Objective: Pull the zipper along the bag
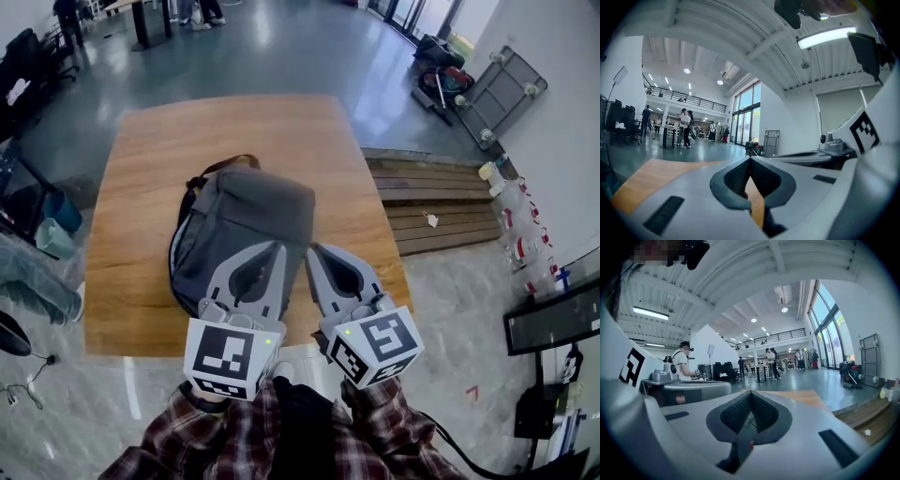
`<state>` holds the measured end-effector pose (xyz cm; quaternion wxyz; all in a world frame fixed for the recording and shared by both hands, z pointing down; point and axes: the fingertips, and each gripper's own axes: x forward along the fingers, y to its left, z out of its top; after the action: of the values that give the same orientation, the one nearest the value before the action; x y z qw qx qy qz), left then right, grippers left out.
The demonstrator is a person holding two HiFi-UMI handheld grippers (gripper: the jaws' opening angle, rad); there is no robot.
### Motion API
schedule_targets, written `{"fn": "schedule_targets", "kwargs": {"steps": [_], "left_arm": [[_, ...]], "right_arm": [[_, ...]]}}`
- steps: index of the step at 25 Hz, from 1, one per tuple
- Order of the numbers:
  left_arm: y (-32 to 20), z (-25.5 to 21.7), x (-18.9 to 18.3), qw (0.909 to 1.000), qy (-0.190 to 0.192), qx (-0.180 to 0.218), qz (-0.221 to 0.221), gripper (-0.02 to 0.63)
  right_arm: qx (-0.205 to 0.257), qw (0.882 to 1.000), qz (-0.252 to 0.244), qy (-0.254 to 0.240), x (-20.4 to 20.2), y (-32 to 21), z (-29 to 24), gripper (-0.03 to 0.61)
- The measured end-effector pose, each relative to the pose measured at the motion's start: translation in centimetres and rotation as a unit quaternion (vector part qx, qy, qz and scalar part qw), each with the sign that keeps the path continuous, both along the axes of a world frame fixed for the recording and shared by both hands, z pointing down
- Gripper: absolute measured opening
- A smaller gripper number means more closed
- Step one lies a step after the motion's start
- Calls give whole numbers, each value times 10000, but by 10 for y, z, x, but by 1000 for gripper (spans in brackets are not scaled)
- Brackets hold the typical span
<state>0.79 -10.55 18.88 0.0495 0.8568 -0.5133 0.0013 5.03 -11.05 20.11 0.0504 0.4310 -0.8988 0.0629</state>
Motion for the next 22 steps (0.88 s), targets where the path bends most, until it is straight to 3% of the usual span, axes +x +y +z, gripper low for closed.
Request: {"fn": "schedule_targets", "kwargs": {"steps": [5,22], "left_arm": [[1,-13,-6,9998,13,160,-78,8],[1,-8,-20,9992,-270,74,-288,8]], "right_arm": [[285,9993,-175,136,-12,8,-16,11],[73,9991,-388,137,-22,9,-5,9]]}}
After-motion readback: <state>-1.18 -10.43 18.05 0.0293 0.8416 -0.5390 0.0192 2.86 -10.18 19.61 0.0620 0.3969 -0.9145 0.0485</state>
